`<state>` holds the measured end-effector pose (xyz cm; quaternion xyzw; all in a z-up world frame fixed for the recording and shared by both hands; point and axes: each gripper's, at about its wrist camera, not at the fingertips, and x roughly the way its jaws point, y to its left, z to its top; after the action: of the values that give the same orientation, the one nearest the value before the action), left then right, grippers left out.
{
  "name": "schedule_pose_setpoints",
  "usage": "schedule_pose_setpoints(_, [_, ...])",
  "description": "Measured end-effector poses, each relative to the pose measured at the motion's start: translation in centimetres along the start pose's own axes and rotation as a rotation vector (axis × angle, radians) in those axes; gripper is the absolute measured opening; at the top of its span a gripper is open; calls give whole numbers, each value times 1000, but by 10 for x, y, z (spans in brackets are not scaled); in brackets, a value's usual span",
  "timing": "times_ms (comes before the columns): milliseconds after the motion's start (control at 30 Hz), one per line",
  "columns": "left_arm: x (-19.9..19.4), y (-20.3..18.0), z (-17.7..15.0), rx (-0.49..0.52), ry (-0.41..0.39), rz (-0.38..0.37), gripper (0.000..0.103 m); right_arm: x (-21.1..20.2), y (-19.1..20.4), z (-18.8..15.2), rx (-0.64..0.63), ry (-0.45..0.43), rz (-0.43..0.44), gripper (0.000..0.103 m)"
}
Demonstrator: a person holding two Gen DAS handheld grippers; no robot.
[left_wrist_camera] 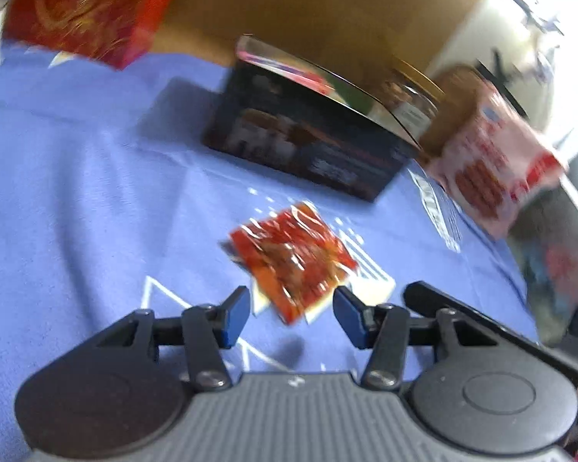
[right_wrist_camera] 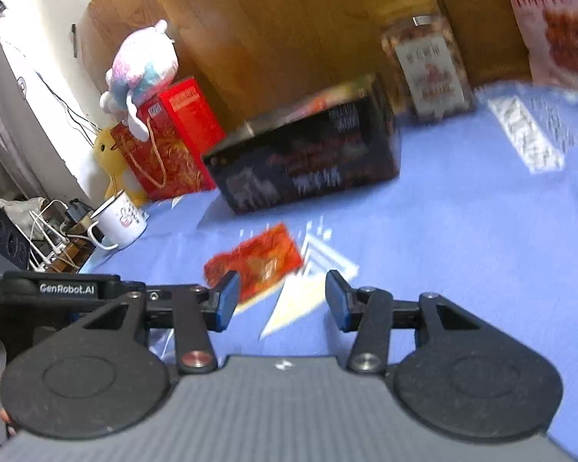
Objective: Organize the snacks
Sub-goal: 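Move both tools to the red spicy packet and close the left tool on it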
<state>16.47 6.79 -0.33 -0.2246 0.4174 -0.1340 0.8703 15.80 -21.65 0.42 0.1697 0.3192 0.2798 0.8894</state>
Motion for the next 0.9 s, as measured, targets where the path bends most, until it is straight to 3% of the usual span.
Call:
schedule_pose_setpoints(100, [7,7,7,-89,-1,-21,48,16,2,17,-62,-8,-15,49])
schedule_pose_setpoints(200, [13,5,8,-105,-16,-13,46,46,2,30,-102,31,-25,32])
schedule_pose_setpoints(233, [14,3,7,-100,-21,-8,44,56,1,30,-100,56,-24,22])
schedule_pose_setpoints(300, [16,0,5,-81,-32,21,26,75,-5,23,-72,126,-7,11])
schedule_pose_setpoints(400, [15,6,2,-74,-38,30,13,61,-1,14,-75,136,38,3])
schedule_pose_setpoints(467, [13,13,-1,-108,1,-26,3,49,0,2,-46,164,97,3])
schedule_pose_setpoints(533, [17,15,-11,-126,43,-105,3,33,6,-11,-62,160,101,3])
schedule_pose_setpoints(667, [9,5,-19,-79,27,-67,3,4,12,-24,-109,121,72,3])
schedule_pose_setpoints(800, [11,16,-15,-161,50,-97,5,-1,1,0,-98,80,21,7])
schedule_pose_setpoints(900, [14,27,-13,-242,56,-132,5,17,-14,24,-56,104,38,9])
